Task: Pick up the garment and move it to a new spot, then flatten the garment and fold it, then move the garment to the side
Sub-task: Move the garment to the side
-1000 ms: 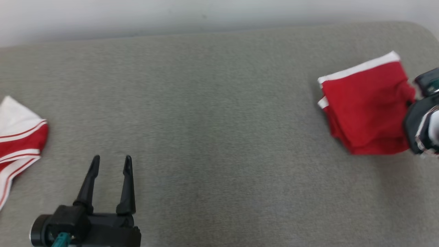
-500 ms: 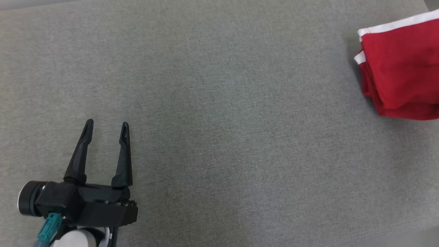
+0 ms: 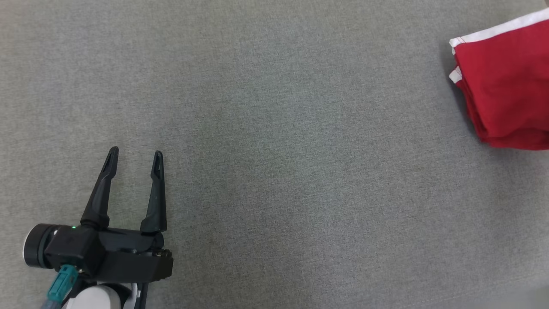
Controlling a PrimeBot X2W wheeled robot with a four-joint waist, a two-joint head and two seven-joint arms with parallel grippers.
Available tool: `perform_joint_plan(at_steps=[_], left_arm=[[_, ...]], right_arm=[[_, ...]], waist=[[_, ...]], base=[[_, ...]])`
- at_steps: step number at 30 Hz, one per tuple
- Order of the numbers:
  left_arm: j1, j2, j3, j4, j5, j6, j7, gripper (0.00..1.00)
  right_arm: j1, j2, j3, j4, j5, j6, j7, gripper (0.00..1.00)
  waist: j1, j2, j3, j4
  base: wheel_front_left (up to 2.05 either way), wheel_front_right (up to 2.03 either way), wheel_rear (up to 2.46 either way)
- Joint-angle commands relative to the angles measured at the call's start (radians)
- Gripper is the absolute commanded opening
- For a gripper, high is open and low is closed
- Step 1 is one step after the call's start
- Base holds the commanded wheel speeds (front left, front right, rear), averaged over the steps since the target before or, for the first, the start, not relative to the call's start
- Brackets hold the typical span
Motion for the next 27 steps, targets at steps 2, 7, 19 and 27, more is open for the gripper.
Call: perform_joint_plan(at_steps=[2,7,19,27], left_arm=[[-0.005,-0.001,0.002,0.005,-0.001,-0.001,-0.001,1.0],[0.01,-0.003,0.006,0.018,-0.014,0.003,-0.001,1.0],[0.159,-0.008,0.056,0.075,-0.043,0.056,-0.001,1.0],[0.267,-0.008,0.061,0.109,-0.056,0.096,-0.001,1.0]], right_arm=[[0.024,0.01,-0.022,-0.01,-0.023,-0.003,-0.018,1.0],[0.069,0.046,-0.063,-0.052,-0.035,-0.003,-0.072,1.0],[0.319,0.312,-0.192,-0.228,0.083,-0.003,-0.327,1.0],[0.524,0.469,-0.106,-0.343,0.182,-0.003,-0.374,1.0]], waist=[[0.0,-0.0001,-0.017,0.014],[0.0,-0.0001,-0.053,0.033],[0.0,-0.0001,-0.258,0.085],[0.0,-0.0001,-0.402,0.104]], base=[[0.0,0.0,0.0],[0.0,0.0,0.0],[0.0,0.0,0.0],[0.0,0.0,0.0]])
